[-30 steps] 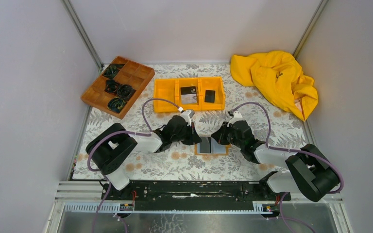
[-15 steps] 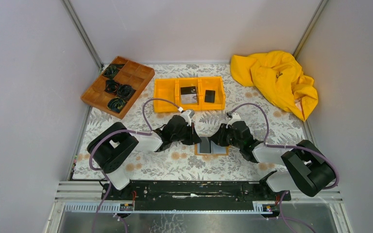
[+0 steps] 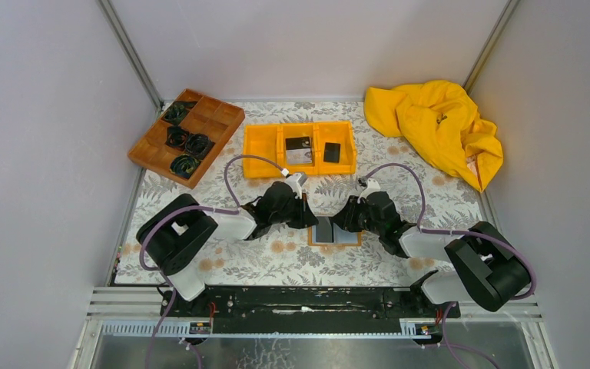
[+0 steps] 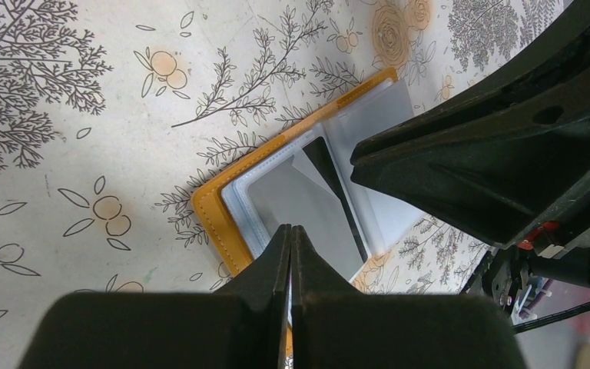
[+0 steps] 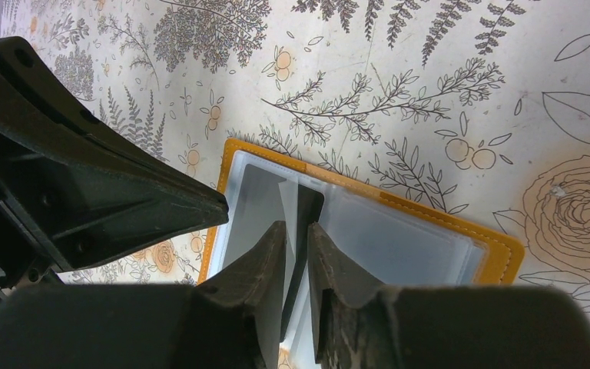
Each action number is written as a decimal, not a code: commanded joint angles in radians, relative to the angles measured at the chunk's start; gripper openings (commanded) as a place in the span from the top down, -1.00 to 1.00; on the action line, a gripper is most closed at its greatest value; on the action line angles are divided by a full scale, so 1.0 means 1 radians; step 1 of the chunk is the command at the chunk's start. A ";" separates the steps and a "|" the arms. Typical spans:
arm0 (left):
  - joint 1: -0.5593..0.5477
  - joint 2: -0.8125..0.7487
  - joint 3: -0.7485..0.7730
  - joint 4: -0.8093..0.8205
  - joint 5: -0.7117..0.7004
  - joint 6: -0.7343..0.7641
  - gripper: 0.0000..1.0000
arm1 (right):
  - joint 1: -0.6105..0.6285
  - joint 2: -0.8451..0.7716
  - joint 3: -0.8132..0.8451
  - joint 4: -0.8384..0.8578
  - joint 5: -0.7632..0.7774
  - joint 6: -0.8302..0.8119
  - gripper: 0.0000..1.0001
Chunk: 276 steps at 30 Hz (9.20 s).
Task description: Take the credit cards out of the card holder
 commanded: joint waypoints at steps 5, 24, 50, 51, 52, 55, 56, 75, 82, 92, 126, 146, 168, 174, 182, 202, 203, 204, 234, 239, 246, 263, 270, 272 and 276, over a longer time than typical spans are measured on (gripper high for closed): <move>0.005 -0.011 0.020 -0.018 -0.015 0.008 1.00 | -0.006 -0.010 0.012 0.051 -0.010 0.003 0.38; 0.006 0.056 0.090 -0.164 -0.049 0.024 1.00 | -0.006 0.023 0.029 0.031 -0.018 0.005 0.56; 0.014 -0.052 0.059 -0.179 -0.048 0.050 1.00 | -0.006 -0.078 0.047 -0.073 -0.031 -0.006 0.08; 0.014 -0.062 0.058 -0.177 -0.045 0.053 1.00 | -0.006 -0.089 0.045 -0.082 -0.030 -0.011 0.08; 0.013 -0.066 0.057 -0.178 -0.034 0.052 1.00 | -0.006 -0.098 0.042 -0.087 -0.029 -0.011 0.08; 0.012 -0.049 0.059 -0.163 0.004 0.042 1.00 | -0.006 -0.113 0.025 -0.089 -0.034 -0.010 0.07; 0.012 -0.040 0.061 -0.158 0.016 0.038 1.00 | -0.006 -0.116 0.017 -0.085 -0.035 -0.009 0.07; 0.013 0.091 0.131 -0.212 0.105 0.038 1.00 | -0.006 -0.025 -0.034 0.040 -0.096 0.019 -0.07; 0.012 0.098 0.135 -0.215 0.107 0.040 1.00 | -0.006 -0.043 -0.042 0.040 -0.093 0.015 -0.08; 0.012 0.108 0.140 -0.218 0.109 0.042 1.00 | -0.006 -0.097 -0.054 0.013 -0.048 0.001 -0.08; 0.013 0.125 0.151 -0.221 0.123 0.042 1.00 | -0.011 0.024 -0.065 0.237 -0.291 0.060 -0.11; 0.014 0.140 0.160 -0.226 0.127 0.042 1.00 | -0.028 -0.057 -0.106 0.267 -0.278 0.073 -0.10; 0.013 0.146 0.157 -0.213 0.138 0.039 1.00 | -0.065 0.056 -0.133 0.474 -0.382 0.166 -0.06; 0.013 0.137 0.154 -0.205 0.143 0.036 1.00 | -0.064 0.098 -0.123 0.483 -0.389 0.164 -0.06; 0.013 0.137 0.153 -0.200 0.153 0.033 1.00 | -0.064 0.141 -0.118 0.525 -0.408 0.179 -0.06; 0.013 0.122 0.146 -0.191 0.151 0.035 1.00 | -0.076 0.090 -0.127 0.437 -0.323 0.171 -0.04; 0.013 0.120 0.145 -0.191 0.149 0.035 1.00 | -0.079 0.090 -0.129 0.433 -0.319 0.172 -0.03; 0.012 0.121 0.143 -0.190 0.149 0.035 1.00 | -0.084 0.090 -0.130 0.433 -0.316 0.176 -0.02; 0.014 0.112 0.139 -0.186 0.147 0.035 1.00 | -0.146 0.071 -0.165 0.465 -0.319 0.205 0.32; 0.013 0.109 0.138 -0.185 0.146 0.035 1.00 | -0.147 0.107 -0.158 0.485 -0.332 0.213 0.25; 0.014 0.111 0.137 -0.184 0.149 0.035 1.00 | -0.147 0.123 -0.157 0.509 -0.351 0.219 0.21; 0.014 0.116 0.141 -0.182 0.152 0.033 1.00 | -0.147 0.330 -0.149 0.775 -0.440 0.324 0.20; 0.015 0.115 0.141 -0.183 0.150 0.033 1.00 | -0.159 0.241 -0.156 0.670 -0.404 0.278 0.20; 0.015 0.116 0.140 -0.184 0.150 0.033 1.00 | -0.165 0.216 -0.158 0.633 -0.392 0.264 0.21; 0.014 0.117 0.141 -0.184 0.151 0.033 1.00 | -0.181 0.184 -0.165 0.594 -0.380 0.255 0.22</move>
